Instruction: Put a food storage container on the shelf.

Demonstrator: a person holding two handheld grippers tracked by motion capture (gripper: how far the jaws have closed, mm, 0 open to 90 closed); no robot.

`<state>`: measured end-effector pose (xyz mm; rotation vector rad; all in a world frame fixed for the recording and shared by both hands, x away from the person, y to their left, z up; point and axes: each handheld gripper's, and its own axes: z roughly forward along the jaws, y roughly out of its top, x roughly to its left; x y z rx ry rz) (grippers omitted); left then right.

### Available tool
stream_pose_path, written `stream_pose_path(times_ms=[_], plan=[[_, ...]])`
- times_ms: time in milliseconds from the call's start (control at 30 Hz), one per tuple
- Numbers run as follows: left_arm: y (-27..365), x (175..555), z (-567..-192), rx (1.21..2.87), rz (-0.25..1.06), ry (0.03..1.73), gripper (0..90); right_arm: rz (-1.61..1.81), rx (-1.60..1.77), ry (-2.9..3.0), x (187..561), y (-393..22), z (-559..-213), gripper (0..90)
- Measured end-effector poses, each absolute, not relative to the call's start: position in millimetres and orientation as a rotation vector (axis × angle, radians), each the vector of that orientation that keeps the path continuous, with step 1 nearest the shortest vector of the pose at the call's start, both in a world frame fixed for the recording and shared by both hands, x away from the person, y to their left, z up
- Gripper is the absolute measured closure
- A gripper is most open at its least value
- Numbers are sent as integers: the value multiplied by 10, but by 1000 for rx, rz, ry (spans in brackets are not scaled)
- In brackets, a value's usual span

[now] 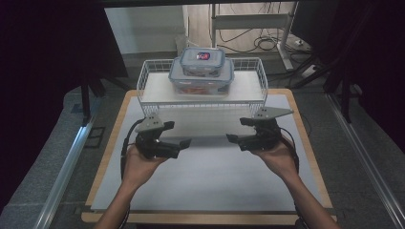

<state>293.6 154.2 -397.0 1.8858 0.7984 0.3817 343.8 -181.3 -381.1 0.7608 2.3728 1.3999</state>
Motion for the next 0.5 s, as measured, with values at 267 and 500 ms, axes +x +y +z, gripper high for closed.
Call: stream_pose_path(times_ms=[267,500], plan=[[1614,2645,-4316,1897,370,846,66,1374,790,2364,3208,-1945,-4067,116],[1623,2434,-4600,1927,437,874,35,1351,796,2372,3006,-2062,-4351,74]])
